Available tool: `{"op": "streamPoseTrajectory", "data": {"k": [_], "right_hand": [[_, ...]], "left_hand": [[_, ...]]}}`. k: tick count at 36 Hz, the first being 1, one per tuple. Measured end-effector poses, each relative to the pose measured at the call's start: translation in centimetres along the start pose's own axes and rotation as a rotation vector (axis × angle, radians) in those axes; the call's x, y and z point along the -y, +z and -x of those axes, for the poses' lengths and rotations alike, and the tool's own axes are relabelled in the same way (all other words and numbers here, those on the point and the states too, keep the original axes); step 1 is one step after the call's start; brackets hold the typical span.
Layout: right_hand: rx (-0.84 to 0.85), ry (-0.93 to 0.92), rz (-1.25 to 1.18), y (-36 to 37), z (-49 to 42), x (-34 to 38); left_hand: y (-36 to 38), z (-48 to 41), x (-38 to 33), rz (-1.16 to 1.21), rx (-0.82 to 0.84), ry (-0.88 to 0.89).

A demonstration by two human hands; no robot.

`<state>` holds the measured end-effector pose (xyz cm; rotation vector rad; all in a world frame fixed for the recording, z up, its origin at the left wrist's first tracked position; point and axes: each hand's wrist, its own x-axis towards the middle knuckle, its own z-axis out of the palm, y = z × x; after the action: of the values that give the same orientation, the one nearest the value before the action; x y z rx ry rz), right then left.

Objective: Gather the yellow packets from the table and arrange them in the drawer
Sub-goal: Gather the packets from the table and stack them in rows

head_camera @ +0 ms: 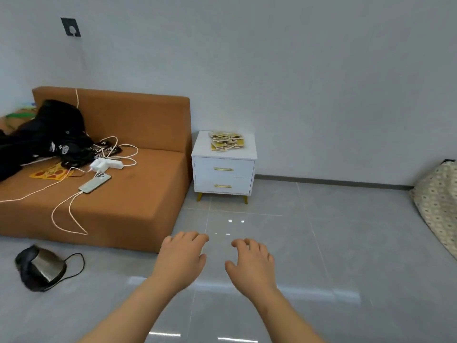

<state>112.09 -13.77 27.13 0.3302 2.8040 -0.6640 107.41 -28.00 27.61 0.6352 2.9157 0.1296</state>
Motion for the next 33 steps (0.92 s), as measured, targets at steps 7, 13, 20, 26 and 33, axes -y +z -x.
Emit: {"op": "streamPoseTrajectory", "data": {"k": [7, 13, 20, 26, 33], "right_hand": [[-0.016, -0.01, 0.049, -1.8, -15.9, 3.5], [-0.001, 0.03, 0.018, -4.1, -29.1, 7.6], [-0.012, 0.069, -0.002, -7.1, -41.8, 8.4], [0.011, 0.084, -0.057, -8.9, -53.8, 7.3], [0.092, 0.058, -0.08, -12.4, -68.5, 4.8]], "left_hand": [[-0.5, -15.1, 6.0, 0.079, -0.044, 0.012], [-2.3, -28.2, 11.2, 0.039, 0.039, 0.046], [-3.8, -41.3, 14.6, 0.023, 0.09, 0.061], [-4.2, -53.3, 15.8, 0.037, 0.103, 0.071], [-4.2, -67.3, 16.1, 0.089, 0.117, 0.03]]}}
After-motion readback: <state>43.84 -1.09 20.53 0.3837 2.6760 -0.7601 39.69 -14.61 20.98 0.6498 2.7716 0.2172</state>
